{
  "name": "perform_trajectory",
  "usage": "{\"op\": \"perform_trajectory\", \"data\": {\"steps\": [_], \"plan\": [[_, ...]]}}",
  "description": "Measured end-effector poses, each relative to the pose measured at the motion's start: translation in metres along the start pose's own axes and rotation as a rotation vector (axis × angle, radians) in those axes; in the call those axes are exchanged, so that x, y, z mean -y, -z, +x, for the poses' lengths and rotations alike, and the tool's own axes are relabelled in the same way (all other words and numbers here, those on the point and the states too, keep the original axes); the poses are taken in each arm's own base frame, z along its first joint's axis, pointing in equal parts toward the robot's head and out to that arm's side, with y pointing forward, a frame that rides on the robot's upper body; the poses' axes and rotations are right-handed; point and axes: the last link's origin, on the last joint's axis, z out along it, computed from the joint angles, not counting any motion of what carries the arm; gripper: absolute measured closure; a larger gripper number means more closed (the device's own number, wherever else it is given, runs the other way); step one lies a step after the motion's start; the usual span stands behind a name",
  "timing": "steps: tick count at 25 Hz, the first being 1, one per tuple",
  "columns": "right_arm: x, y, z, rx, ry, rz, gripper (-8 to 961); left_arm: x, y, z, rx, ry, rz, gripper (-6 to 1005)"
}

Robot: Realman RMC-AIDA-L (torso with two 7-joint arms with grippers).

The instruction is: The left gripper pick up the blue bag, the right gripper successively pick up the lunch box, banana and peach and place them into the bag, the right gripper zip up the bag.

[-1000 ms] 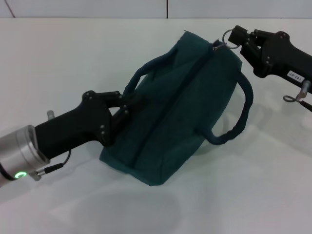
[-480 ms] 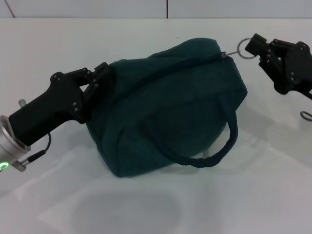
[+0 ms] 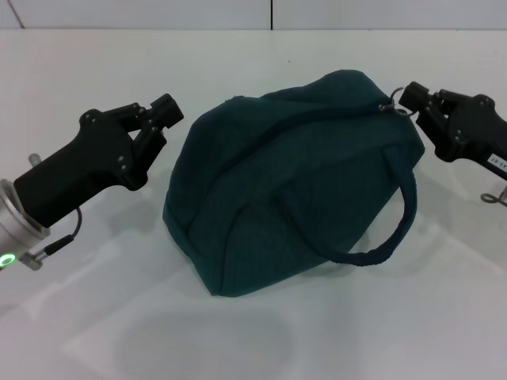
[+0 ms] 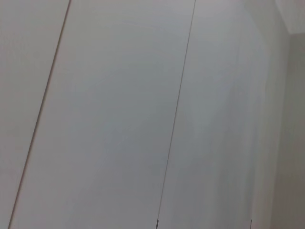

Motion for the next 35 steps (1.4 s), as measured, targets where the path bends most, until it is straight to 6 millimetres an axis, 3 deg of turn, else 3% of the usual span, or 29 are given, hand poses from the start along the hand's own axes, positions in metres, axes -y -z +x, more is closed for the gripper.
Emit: {"op": "perform_trajectory", "data": {"steps": [4, 8, 10, 11, 12, 16, 17, 19, 26, 35], "plan": [[-0.003, 0.000, 0.000, 0.007, -0.004, -0.019, 938, 0.000, -0.005, 0.002, 0.008, 0.009, -0.026, 925], [-0.008, 0.000, -0.003, 0.029, -0.004, -0.050, 938, 0.007, -0.017, 0.018, 0.041, 0.056, -0.098, 893], [-0.008, 0.001, -0.003, 0.029, -0.005, -0.051, 938, 0.012, -0.032, 0.038, 0.088, 0.089, -0.164, 878], [-0.008, 0.001, -0.002, 0.027, -0.009, -0.049, 938, 0.012, -0.032, 0.038, 0.088, 0.089, -0.164, 870], [-0.009, 0.002, 0.000, 0.024, -0.017, -0.047, 938, 0.016, -0.043, 0.051, 0.129, 0.084, -0.199, 862], [-0.010, 0.004, 0.002, 0.023, -0.024, -0.046, 938, 0.027, -0.076, 0.074, 0.296, 0.120, -0.220, 830], [-0.011, 0.005, 0.002, 0.025, -0.024, -0.047, 938, 0.030, -0.087, 0.075, 0.371, 0.135, -0.217, 822], [-0.013, 0.006, 0.003, 0.030, -0.024, -0.051, 938, 0.032, -0.108, 0.075, 0.506, 0.154, -0.218, 580], [-0.016, 0.006, 0.003, 0.041, -0.028, -0.065, 938, 0.028, -0.145, 0.062, 0.804, 0.176, -0.211, 579], [-0.018, 0.008, 0.003, 0.049, -0.034, -0.069, 938, 0.023, -0.158, 0.062, 0.900, 0.181, -0.194, 599]]}}
